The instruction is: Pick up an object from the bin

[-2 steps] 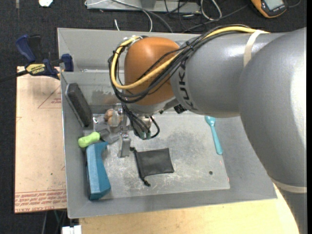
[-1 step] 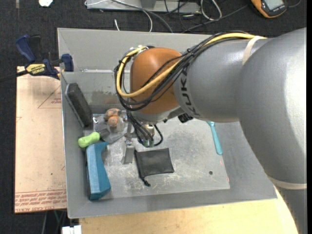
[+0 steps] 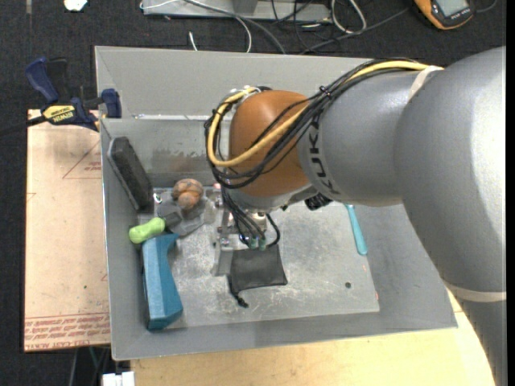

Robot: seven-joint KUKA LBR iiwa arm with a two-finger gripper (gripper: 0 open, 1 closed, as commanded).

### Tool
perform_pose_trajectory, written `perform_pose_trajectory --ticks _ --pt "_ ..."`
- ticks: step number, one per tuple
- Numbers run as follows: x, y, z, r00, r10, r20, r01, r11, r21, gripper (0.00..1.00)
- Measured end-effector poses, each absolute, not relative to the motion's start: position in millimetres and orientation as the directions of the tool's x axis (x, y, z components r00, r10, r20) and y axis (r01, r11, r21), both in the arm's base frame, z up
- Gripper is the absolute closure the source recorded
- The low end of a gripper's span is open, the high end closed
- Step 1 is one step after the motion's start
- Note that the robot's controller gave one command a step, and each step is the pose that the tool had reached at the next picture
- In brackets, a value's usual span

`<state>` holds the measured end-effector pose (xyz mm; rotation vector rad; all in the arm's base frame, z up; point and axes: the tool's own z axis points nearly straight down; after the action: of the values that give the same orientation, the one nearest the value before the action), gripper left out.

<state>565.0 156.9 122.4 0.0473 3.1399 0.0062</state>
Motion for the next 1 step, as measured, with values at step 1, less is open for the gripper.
perform_pose_trajectory --ticks 1 --pt "553.8 148.8 177.1 -0.999 0.033 0.001 0.033 0.999 0.004 0.0"
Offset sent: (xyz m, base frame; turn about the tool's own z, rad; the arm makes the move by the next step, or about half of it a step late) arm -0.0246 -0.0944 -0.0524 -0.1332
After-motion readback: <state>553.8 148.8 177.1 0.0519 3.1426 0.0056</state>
